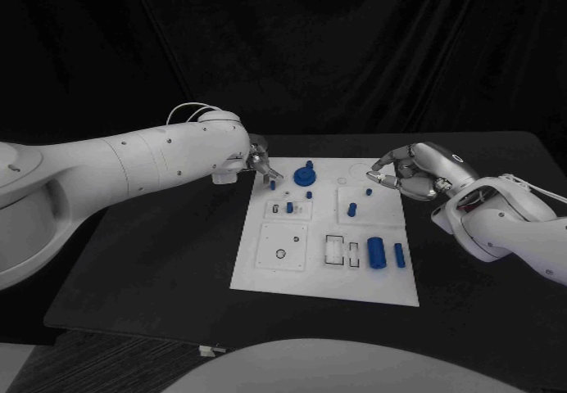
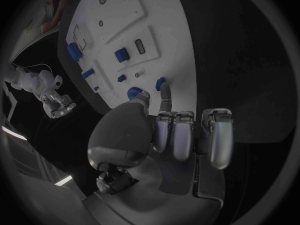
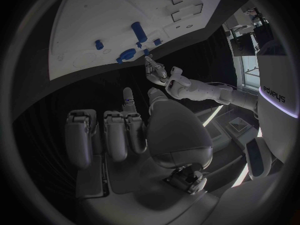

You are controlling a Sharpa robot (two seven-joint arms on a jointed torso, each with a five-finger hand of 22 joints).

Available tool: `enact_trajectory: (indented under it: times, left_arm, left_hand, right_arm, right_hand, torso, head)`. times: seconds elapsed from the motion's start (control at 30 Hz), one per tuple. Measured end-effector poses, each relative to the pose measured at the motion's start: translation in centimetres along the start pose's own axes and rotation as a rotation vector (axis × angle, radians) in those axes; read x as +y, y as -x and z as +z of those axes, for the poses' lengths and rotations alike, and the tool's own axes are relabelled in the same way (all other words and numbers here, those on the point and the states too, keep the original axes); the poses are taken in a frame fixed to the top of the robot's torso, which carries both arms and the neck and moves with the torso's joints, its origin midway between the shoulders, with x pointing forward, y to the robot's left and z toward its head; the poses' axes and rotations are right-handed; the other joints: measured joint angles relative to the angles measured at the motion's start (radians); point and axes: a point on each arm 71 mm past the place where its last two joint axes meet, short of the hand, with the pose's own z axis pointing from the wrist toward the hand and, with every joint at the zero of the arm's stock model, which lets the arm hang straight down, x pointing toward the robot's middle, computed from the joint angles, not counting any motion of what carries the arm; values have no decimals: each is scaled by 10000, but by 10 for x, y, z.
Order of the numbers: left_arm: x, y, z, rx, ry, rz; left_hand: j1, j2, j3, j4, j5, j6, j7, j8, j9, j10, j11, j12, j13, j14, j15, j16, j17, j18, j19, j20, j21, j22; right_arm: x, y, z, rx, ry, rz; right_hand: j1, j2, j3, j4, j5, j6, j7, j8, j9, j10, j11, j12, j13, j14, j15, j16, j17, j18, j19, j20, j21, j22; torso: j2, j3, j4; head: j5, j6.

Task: Assemble the parts on the task board

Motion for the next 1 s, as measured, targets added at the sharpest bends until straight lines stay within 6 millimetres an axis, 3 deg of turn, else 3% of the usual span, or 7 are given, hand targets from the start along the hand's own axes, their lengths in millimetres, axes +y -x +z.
enact_trajectory:
  times: [0.57,0.6,1.0]
  left_arm:
    - [1,-5,2,176,77,37]
    - [1,-5,3,185,79,39]
    - [0,-8,4,285,80,65]
  left_hand:
    - [160,-77,1,-5,695,-145,-34,-1,67,0,0,0,0,0,0,0,0,0,0,0,-113,0]
    - [231,-6,154,-155,697,-145,-33,-1,68,0,0,0,0,0,0,0,0,0,0,0,-113,0]
    - [270,32,166,-167,809,-194,15,-1,72,0,0,0,0,0,0,0,0,0,0,0,-114,0]
  right_arm:
    - [-2,0,1,-12,-18,-36]
    - [-2,0,1,-12,-19,-37]
    - [-2,0,1,-16,-27,-50]
  right_hand:
    - [0,0,0,0,1,0,0,0,3,0,0,0,0,0,0,0,0,0,0,0,0,0]
    - [0,0,0,0,0,0,0,0,2,0,0,0,0,0,0,0,0,1,0,0,0,0]
    - [0,0,0,0,1,0,0,0,5,0,0,0,0,0,0,0,0,0,0,0,0,0]
  torso:
    - [-2,0,-1]
    - [-2,0,-1]
    - [0,0,1]
  head:
    - [-41,0]
    - [-41,0]
    - [-52,0]
